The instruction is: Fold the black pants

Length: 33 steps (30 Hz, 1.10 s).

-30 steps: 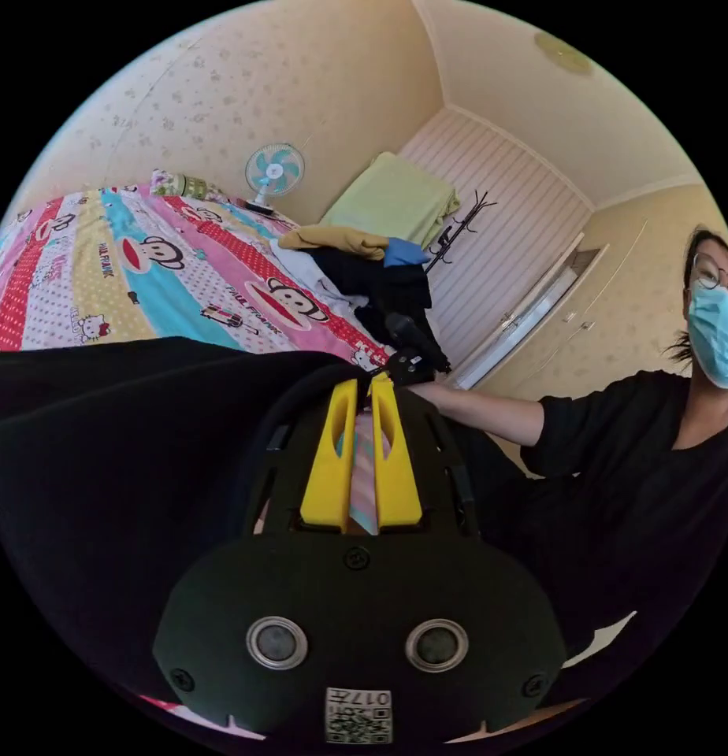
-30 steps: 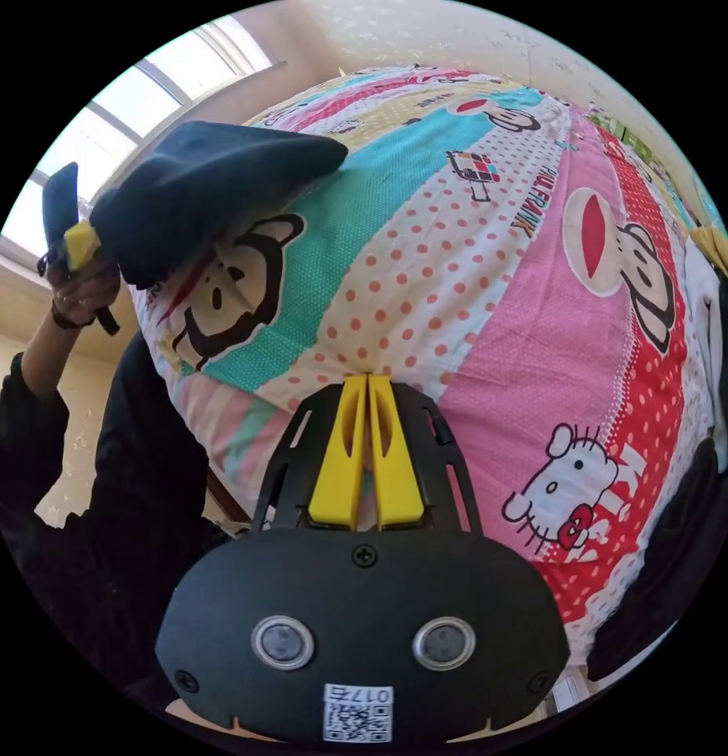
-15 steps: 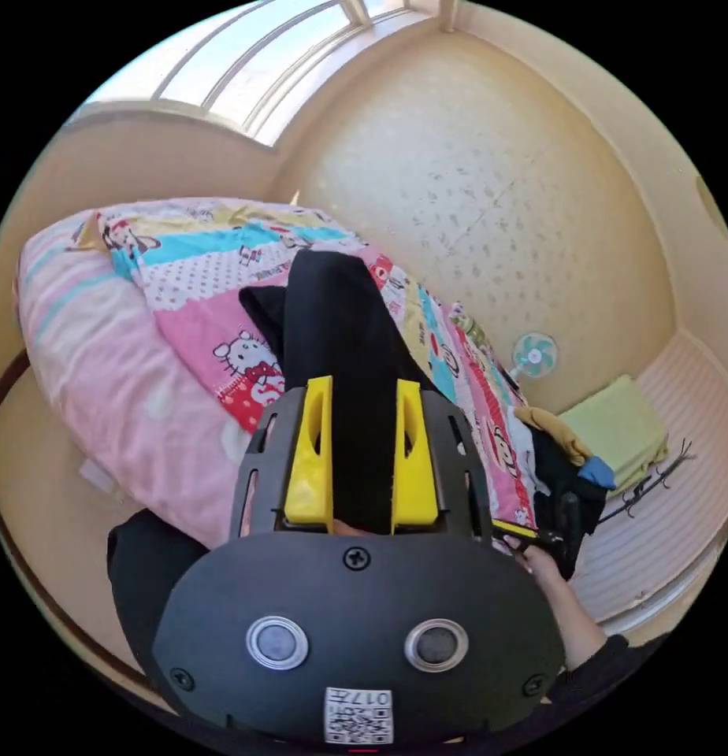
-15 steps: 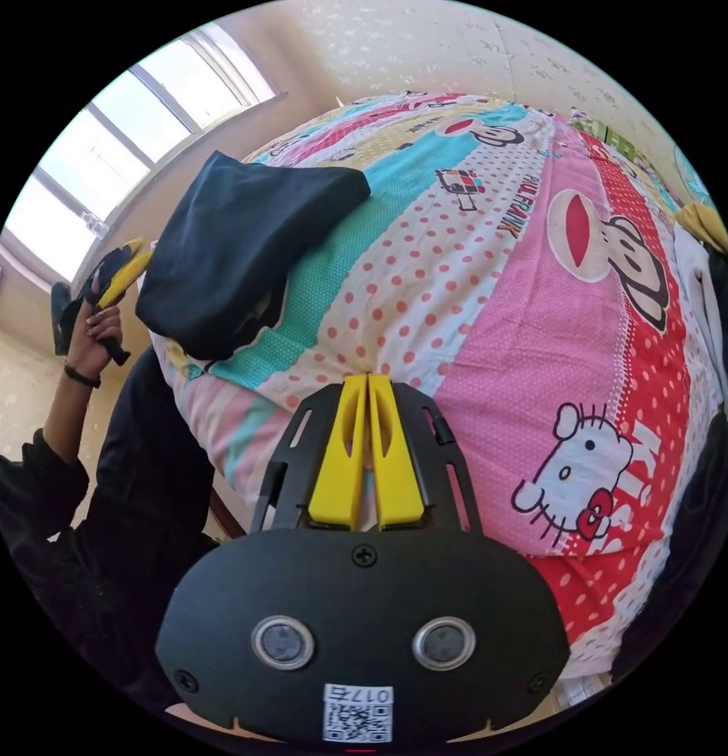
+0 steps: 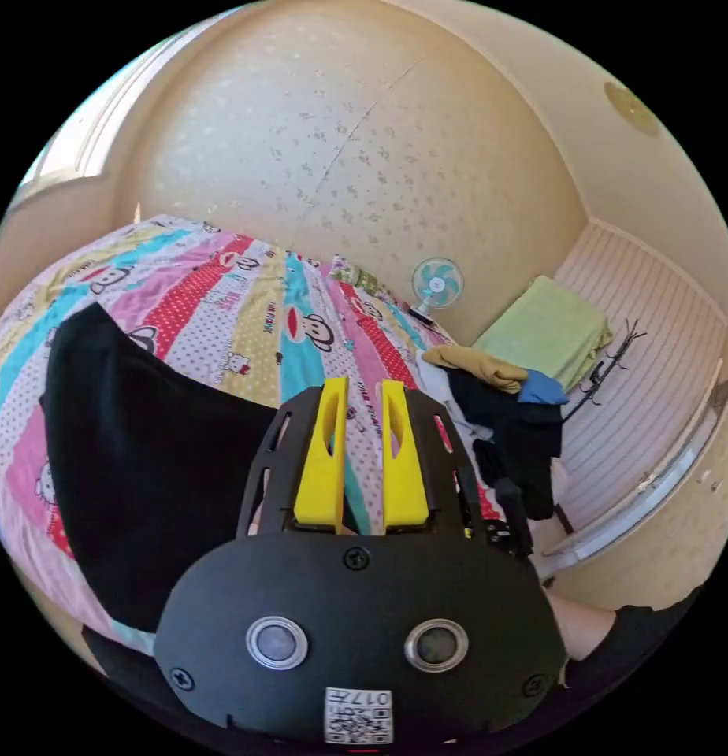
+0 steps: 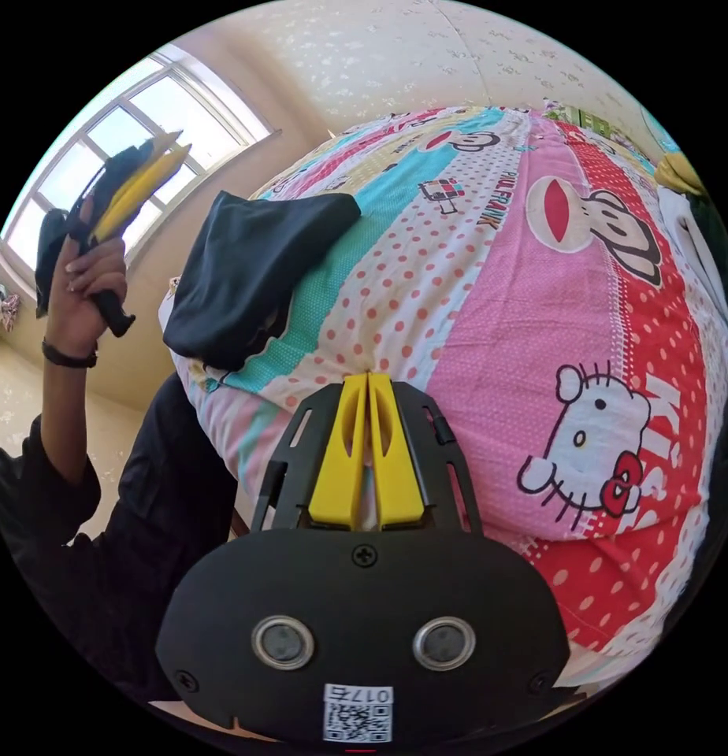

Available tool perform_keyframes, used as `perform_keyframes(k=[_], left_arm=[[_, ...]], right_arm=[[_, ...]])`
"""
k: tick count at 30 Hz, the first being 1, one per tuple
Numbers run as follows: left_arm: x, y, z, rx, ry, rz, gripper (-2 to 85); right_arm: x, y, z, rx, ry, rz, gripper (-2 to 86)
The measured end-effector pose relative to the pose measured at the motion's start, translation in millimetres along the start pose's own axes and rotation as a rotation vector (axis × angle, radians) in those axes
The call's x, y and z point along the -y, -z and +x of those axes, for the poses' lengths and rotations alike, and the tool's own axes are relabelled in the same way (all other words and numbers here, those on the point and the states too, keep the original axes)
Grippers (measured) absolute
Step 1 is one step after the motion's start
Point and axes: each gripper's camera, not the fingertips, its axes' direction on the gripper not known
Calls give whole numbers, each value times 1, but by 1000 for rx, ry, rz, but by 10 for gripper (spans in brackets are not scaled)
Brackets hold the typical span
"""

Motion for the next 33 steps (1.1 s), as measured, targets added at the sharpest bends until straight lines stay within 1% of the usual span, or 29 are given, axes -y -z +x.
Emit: perform_keyframes(k=[2, 3, 4, 5, 6, 7, 8, 9, 12, 13, 14, 15, 17, 18, 19, 20, 21, 22, 23, 24, 25, 26, 27, 28, 29, 30, 31, 32, 33], left_arm=[[-35, 36, -49, 239, 45, 157, 69], [-42, 42, -62, 292, 65, 171, 76], [-52, 49, -88, 392, 116, 148, 88], [-59, 49, -114, 456, 185, 66, 109], [-62, 46, -127, 462, 226, 16, 120], [-69, 34, -149, 417, 291, -88, 126], [-76, 14, -165, 297, 329, -192, 122], [-80, 7, -169, 265, 358, -202, 114], [-72, -3, -154, 288, 427, -166, 76], [-58, -5, -134, 249, 400, -138, 64], [-44, -6, -108, 166, 339, -81, 60], [-37, -9, -94, 112, 309, -64, 58], [-14, -28, -37, -89, 167, -58, 56], [-11, -33, -23, -129, 116, -60, 55], [-10, -46, 3, -214, 8, -85, 55], [-16, -61, 26, -313, -101, -151, 54], [-21, -68, 36, -366, -152, -197, 52], [-38, -81, 52, -476, -246, -298, 48], [-63, -89, 68, -682, -351, -397, 24], [-77, -94, 75, -811, -383, -457, 13], [-106, -99, 85, -961, -402, -556, 7], [-133, -95, 87, -945, -398, -586, 3], [-144, -90, 85, -904, -398, -570, 2], [-163, -74, 76, -835, -386, -500, 3], [-175, -57, 59, -779, -327, -403, 9], [-179, -47, 49, -748, -289, -347, 21], [-183, -26, 27, -659, -208, -218, 44], [-186, -3, 4, -536, -122, -81, 48], [-187, 9, -7, -458, -82, -10, 50]], right_arm=[[-1, 1, 2, 9, 4, 5, 4], [0, 2, 5, 22, 1, 5, 4], [0, 2, 6, 29, -1, 5, 4], [1, 3, 9, 43, -7, 2, 4], [1, 4, 11, 54, -12, 0, 3], [1, 4, 12, 57, -13, 0, 3], [1, 5, 13, 62, -14, 2, 3], [0, 6, 13, 66, -13, 5, 3], [-2, 8, 13, 75, -14, 10, 3], [-3, 9, 13, 76, -14, 11, 3], [-4, 9, 12, 74, -12, 15, 3], [-7, 11, 10, 65, -4, 25, 4], [-13, 14, 2, 31, 17, 53, 4], [-18, 17, -5, -3, 32, 74, 4], [-22, 19, -9, -22, 34, 85, 5], [-31, 26, -14, -46, 5, 114, 5], [-47, 36, -15, -35, -53, 162, 6], [-57, 42, -15, -22, -82, 190, 6], [-81, 55, -14, -2, -123, 257, 7], [-107, 69, -14, -7, -153, 325, 8], [-120, 76, -14, -21, -166, 353, 9], [-143, 88, -14, -57, -182, 388, 11], [-161, 100, -14, -82, -185, 406, 14], [-168, 106, -14, -86, -180, 414, 16], [-179, 119, -17, -81, -159, 435, 22], [-186, 132, -24, -63, -122, 470, 28], [-186, 138, -28, -49, -98, 488, 32], [-183, 147, -39, -11, -42, 521, 39], [-174, 152, -53, 42, 24, 541, 47]])
